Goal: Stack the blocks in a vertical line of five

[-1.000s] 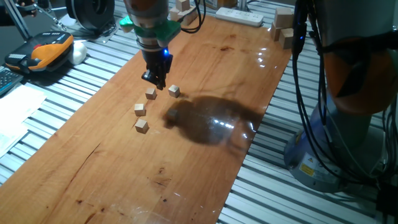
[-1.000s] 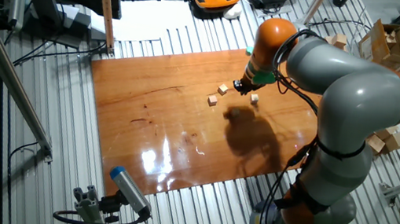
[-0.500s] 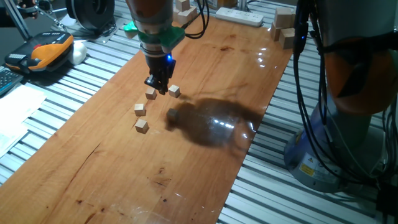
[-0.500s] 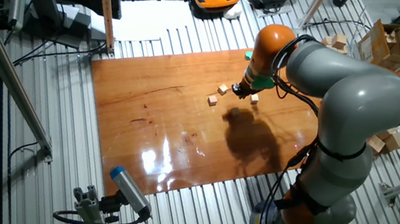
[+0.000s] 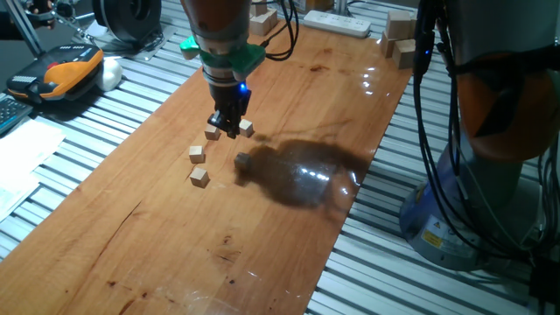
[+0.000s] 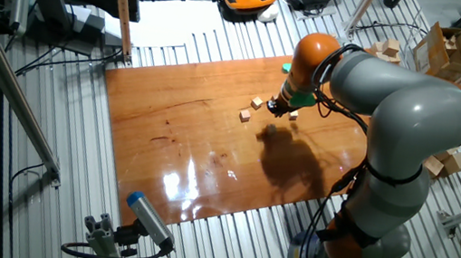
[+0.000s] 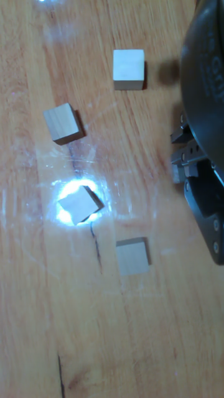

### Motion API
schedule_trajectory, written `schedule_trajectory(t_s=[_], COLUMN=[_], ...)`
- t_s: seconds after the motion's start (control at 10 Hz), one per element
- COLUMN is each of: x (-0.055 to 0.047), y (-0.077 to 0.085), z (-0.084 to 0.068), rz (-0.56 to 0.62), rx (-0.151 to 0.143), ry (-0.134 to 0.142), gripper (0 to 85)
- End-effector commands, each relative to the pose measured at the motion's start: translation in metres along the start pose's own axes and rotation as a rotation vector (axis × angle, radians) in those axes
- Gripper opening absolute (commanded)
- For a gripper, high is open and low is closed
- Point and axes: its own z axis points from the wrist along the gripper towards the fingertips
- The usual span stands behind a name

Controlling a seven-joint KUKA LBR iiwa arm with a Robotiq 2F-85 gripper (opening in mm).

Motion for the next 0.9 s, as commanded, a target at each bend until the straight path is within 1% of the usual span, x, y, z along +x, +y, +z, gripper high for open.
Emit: schedule_trajectory(t_s=[0.0,0.3,0.5,0.8], x=[0.002,0.007,0.007,0.009], y=[0.001,0.005,0.004,0.006], z=[0.002,0.008,0.011,0.015], rz=[0.002,0.008,0.008,0.009], rx=[0.000,0.000,0.002,-0.001], ry=[0.000,0.001,0.011,0.011], gripper=[0.0,0.0,0.0,0.0])
